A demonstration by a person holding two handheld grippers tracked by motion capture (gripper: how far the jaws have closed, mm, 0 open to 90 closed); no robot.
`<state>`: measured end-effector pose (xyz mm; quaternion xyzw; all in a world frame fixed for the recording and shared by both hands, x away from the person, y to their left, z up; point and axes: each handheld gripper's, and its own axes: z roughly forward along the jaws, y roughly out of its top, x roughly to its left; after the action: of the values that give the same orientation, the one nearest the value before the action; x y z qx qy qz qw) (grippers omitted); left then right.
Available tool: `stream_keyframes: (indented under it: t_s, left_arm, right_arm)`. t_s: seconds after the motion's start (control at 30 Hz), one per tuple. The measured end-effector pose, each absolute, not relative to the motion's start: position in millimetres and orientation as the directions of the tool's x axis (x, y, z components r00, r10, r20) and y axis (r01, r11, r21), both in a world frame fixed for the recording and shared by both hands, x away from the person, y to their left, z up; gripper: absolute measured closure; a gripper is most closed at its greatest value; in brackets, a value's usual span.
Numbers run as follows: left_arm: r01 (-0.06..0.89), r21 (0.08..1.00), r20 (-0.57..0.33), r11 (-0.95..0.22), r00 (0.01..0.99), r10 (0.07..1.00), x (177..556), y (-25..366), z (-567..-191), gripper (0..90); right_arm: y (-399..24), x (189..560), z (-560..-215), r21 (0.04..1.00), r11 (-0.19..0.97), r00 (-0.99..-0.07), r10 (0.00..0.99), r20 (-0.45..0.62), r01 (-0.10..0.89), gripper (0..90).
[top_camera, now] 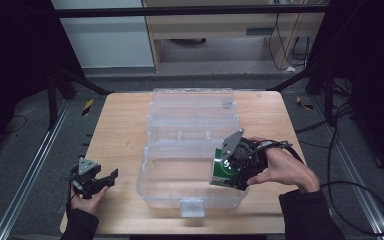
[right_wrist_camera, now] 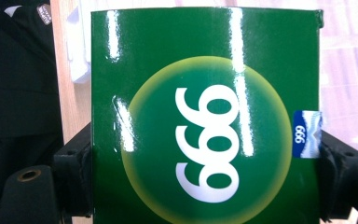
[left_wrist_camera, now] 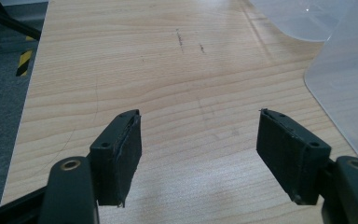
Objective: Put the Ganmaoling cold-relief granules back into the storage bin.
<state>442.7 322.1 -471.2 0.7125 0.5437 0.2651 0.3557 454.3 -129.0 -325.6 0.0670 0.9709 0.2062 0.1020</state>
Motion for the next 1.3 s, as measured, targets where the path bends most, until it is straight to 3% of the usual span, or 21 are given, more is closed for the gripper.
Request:
stream_keyframes:
  t_s: [1.3]
  left_arm:
    - [0.585,0.796,-0.007,-0.157,0.269,0.963,443,323,-471,30.7]
  right_arm:
    - [-125,465,-386,0.358,0.926,-0.979,0.174,-0.111,0.124,15.9]
